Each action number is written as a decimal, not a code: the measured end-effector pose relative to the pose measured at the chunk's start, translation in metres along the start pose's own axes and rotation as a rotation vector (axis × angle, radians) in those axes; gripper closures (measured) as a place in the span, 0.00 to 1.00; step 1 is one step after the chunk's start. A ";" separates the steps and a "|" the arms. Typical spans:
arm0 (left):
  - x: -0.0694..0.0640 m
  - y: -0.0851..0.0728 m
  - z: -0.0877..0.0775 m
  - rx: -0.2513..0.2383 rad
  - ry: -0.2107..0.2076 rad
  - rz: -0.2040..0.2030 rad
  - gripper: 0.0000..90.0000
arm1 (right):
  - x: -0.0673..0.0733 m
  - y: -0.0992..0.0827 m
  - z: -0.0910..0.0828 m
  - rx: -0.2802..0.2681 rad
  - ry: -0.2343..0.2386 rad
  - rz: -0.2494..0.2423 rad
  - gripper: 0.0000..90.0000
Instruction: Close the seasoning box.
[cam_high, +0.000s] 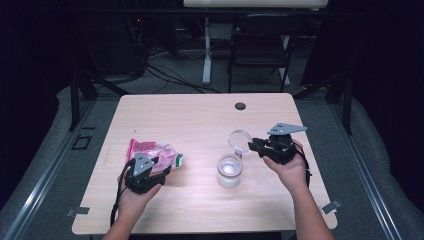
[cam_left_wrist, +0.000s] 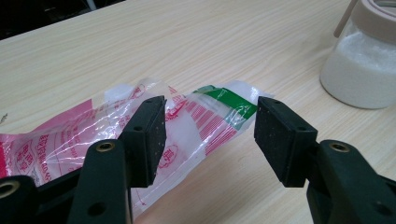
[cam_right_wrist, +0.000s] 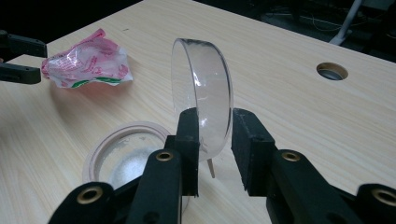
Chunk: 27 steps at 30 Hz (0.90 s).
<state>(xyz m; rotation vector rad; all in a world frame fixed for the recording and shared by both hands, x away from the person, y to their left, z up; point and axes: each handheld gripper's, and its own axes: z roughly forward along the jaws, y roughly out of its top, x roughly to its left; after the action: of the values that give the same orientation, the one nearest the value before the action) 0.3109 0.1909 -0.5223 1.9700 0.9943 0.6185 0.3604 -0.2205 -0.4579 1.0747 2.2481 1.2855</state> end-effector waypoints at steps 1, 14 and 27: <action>0.001 0.000 0.000 0.000 -0.003 -0.002 0.49 | 0.000 0.000 0.000 0.000 0.000 -0.001 0.80; 0.001 0.000 -0.001 -0.003 0.000 -0.004 0.49 | 0.005 0.002 0.000 0.009 -0.016 -0.028 0.80; 0.002 0.001 -0.002 -0.008 -0.001 -0.004 0.49 | 0.014 0.006 0.000 0.015 -0.018 -0.068 0.78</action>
<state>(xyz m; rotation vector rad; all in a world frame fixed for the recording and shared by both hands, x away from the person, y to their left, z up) 0.3109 0.1928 -0.5204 1.9602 0.9934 0.6183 0.3539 -0.2085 -0.4520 1.0019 2.2640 1.2289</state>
